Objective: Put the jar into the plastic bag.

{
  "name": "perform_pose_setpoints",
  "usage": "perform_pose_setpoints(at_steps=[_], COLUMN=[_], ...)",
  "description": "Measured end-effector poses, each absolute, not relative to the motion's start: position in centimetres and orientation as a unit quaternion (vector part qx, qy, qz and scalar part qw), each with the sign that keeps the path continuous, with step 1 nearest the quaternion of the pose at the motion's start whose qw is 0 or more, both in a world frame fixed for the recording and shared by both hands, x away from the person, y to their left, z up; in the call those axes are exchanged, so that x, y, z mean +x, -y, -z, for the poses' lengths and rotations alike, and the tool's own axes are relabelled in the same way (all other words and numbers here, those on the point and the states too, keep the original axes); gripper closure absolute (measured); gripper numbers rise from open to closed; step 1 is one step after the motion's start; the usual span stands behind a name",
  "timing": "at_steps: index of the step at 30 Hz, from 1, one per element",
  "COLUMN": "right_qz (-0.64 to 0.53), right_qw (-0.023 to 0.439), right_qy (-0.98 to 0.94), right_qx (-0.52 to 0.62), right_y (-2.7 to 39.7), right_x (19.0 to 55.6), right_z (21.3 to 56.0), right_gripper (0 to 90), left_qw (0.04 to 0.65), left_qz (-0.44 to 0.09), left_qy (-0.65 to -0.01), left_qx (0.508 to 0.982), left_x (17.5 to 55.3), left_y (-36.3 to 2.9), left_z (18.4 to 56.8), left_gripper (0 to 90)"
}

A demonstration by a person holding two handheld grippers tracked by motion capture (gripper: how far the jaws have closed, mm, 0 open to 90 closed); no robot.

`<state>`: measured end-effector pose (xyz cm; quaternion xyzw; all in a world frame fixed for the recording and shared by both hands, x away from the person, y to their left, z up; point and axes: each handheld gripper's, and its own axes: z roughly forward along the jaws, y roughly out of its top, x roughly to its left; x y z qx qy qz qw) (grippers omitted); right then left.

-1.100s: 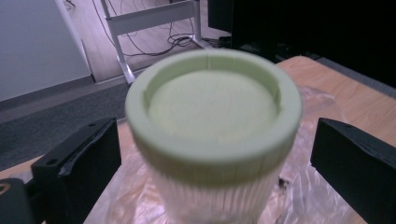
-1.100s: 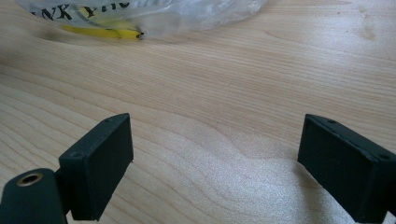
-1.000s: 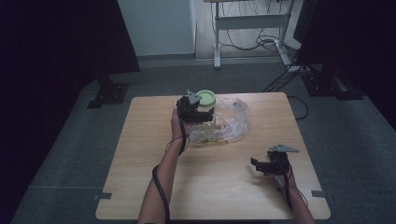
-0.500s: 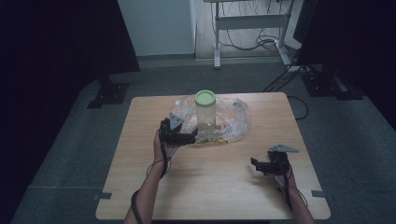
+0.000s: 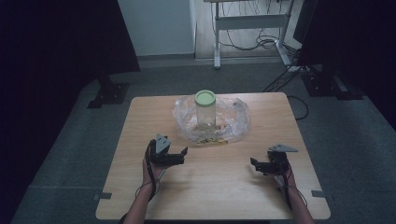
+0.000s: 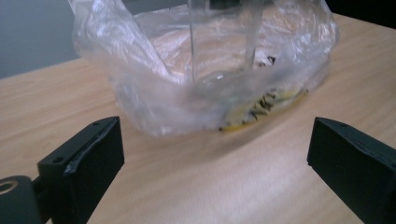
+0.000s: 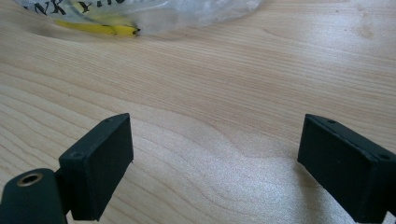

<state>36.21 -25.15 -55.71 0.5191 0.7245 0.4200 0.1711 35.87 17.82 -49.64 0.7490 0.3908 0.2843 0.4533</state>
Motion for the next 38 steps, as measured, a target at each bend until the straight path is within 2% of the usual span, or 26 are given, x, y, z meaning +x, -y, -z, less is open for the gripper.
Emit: perform_pose_setpoints(at_steps=[10,16,23,38], right_qz=[-0.416,-0.412,-0.41,-0.414], right_qw=[0.173,0.177,0.186,0.2], right_qy=[-0.725,-0.725,-0.716,-0.698], right_qx=[0.521,0.523,0.534,0.549], right_y=[25.1,25.1,25.2,25.4], right_x=[36.2,36.2,36.1,35.7], right_z=[55.7,55.7,55.7,55.7], right_gripper=[10.1,10.0,9.1,7.2], left_qw=[0.449,0.428,0.438,0.451], left_qz=[-0.263,-0.265,-0.241,-0.23], left_qy=[-0.414,-0.414,-0.421,-0.446], left_qx=[0.747,0.758,0.756,0.738], left_x=[32.1,31.0,31.5,31.5], left_y=[-19.9,-21.1,-21.6,-22.6], left_z=[52.7,54.3,54.8,54.8], left_gripper=[4.2,4.3,5.5,5.6])
